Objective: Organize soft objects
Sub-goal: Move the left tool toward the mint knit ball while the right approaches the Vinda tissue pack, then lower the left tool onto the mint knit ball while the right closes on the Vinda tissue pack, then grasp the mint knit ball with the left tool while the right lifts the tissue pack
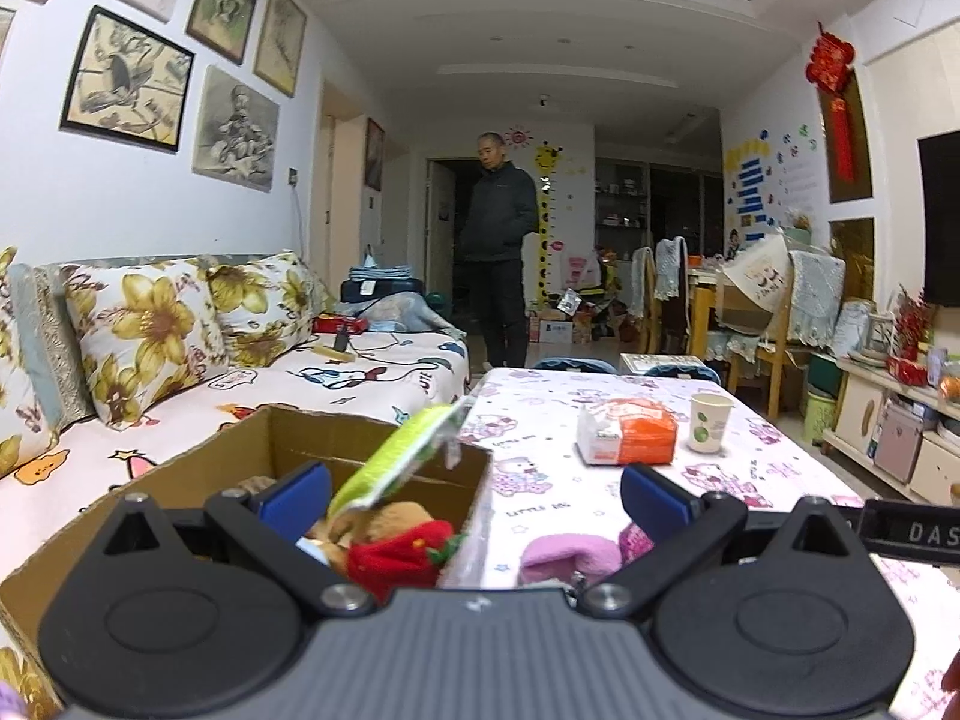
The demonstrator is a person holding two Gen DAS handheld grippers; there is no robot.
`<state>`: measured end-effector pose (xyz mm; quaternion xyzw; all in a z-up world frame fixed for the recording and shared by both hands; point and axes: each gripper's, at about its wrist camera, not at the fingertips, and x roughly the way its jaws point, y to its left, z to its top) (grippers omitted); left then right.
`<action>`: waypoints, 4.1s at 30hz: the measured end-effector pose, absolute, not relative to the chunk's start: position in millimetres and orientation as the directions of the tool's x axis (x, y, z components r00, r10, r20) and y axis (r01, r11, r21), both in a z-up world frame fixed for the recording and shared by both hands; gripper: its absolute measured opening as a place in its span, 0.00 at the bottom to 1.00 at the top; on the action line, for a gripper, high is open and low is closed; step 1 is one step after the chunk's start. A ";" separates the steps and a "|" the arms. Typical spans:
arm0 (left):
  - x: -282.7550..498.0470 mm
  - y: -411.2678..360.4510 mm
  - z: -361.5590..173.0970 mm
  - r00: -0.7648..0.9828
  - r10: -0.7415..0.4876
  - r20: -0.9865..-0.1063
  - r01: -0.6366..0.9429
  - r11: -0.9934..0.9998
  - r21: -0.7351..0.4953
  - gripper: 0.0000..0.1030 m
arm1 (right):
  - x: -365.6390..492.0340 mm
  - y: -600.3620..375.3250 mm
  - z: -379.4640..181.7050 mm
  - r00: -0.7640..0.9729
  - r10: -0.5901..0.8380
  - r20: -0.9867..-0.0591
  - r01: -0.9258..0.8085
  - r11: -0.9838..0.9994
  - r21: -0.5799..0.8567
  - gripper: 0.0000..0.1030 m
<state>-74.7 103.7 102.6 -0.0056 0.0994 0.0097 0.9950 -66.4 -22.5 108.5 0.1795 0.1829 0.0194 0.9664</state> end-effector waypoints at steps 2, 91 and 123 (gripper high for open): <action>-75.0 98.3 100.1 0.980 0.009 -0.201 -0.009 1.000 0.003 0.99 | -64.5 -28.3 104.5 0.929 0.091 -0.359 0.047 0.933 0.356 1.00; 24.7 22.7 11.4 0.846 0.070 -0.529 0.066 0.970 0.234 0.98 | 65.6 -58.1 40.9 0.833 0.233 -0.502 -0.032 0.926 0.376 0.74; 0.9 17.0 32.3 0.871 -0.068 -0.487 0.165 0.973 0.160 0.68 | 38.0 -61.7 51.1 0.850 0.132 -0.511 -0.014 0.973 0.229 0.69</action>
